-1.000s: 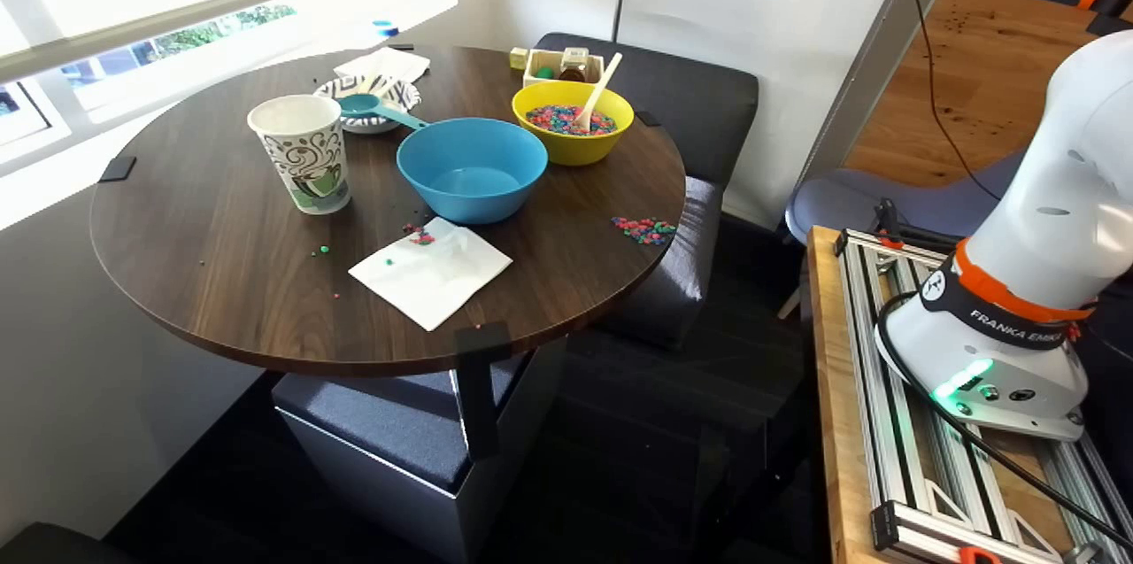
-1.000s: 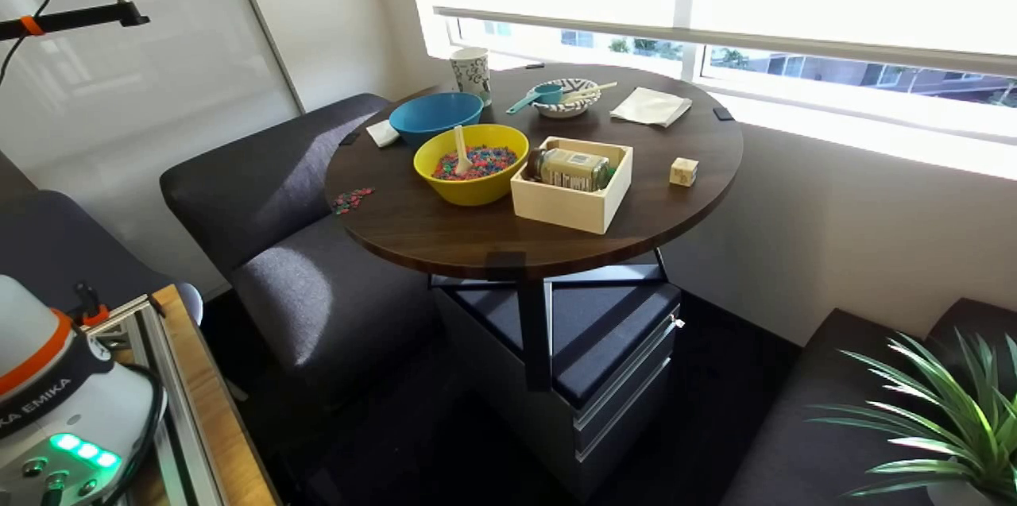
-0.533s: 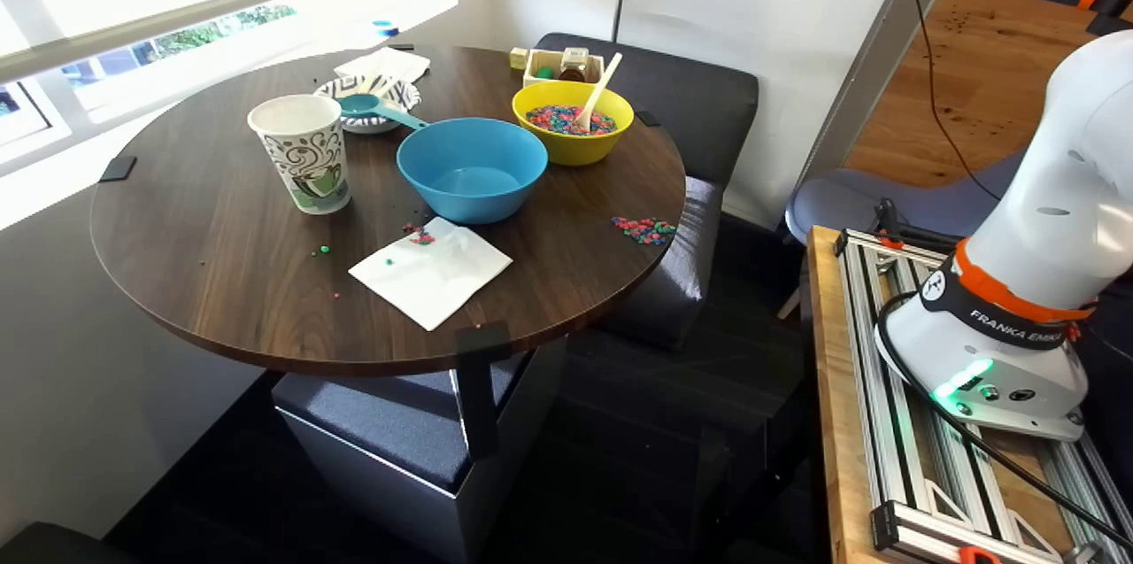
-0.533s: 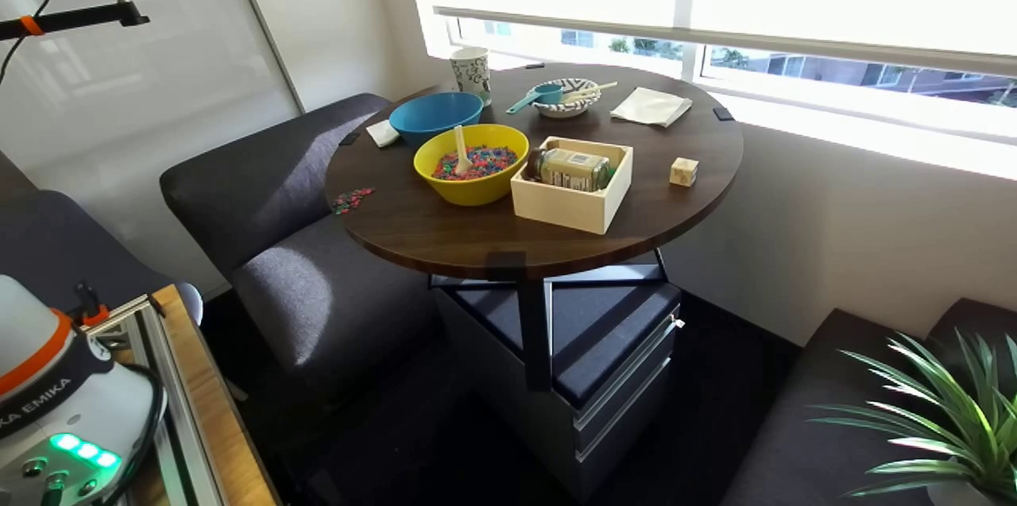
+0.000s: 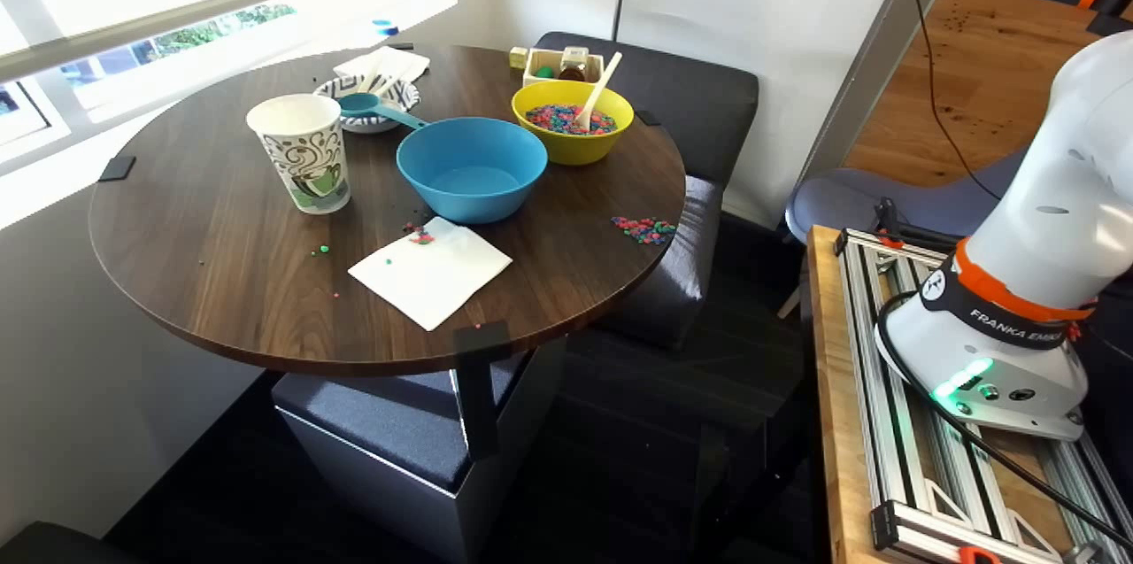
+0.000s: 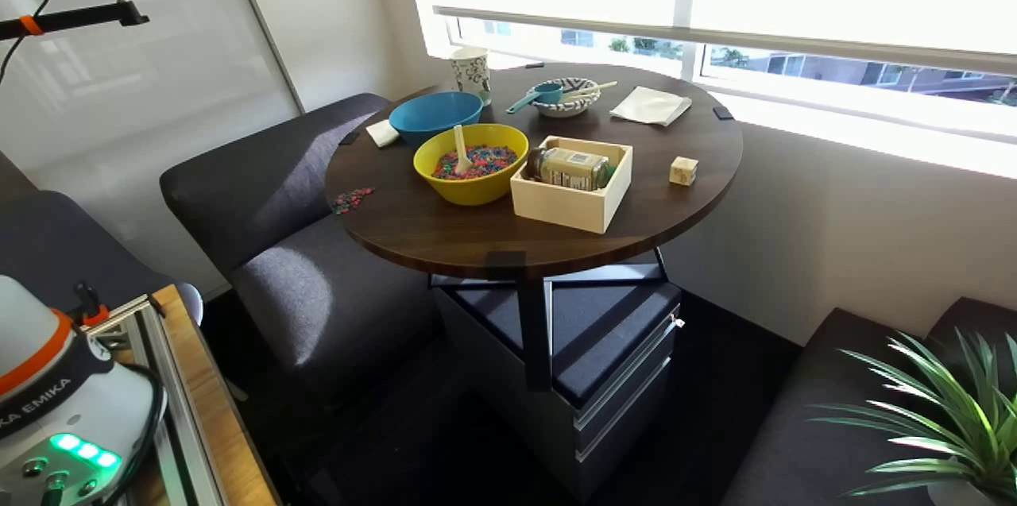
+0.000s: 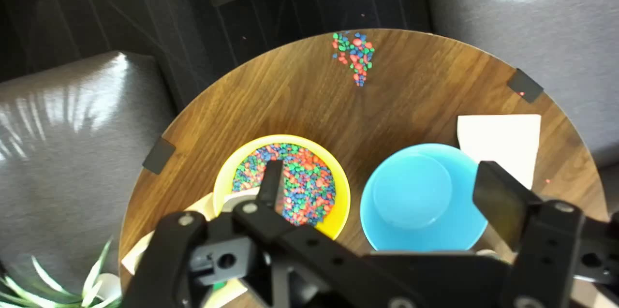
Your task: Take a spoonful of the contents of the yellow bowl and put them in the cup
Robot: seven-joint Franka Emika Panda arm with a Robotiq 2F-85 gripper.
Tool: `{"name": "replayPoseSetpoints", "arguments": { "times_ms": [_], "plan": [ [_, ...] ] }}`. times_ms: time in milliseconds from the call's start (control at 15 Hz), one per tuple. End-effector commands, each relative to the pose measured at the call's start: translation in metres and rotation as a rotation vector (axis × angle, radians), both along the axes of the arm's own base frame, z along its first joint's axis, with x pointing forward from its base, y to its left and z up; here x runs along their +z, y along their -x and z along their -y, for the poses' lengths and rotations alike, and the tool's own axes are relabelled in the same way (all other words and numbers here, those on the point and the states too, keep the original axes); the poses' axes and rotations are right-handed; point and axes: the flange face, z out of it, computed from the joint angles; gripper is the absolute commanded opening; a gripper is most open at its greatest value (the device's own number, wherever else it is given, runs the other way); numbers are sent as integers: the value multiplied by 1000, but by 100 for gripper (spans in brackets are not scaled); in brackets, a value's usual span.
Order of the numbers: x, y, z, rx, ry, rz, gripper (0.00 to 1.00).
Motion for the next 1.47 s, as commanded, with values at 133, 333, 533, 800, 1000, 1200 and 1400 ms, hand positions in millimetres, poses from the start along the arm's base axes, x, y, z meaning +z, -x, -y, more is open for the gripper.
{"name": "replayPoseSetpoints", "arguments": {
  "times_ms": [133, 333, 533, 800, 1000, 1200, 1400],
  "plan": [
    [-8, 9, 50, -26, -130, 58, 100],
    [-15, 12, 60, -33, -160, 58, 100],
    [-18, 13, 59, -38, -182, 60, 100],
    [-33, 24, 92, -74, -228, 68, 100],
    [-52, 34, 125, -118, -257, 34, 100],
    [-49, 32, 131, -118, -234, 30, 100],
    [-51, 33, 135, -121, -241, 31, 100]
  ]
}}
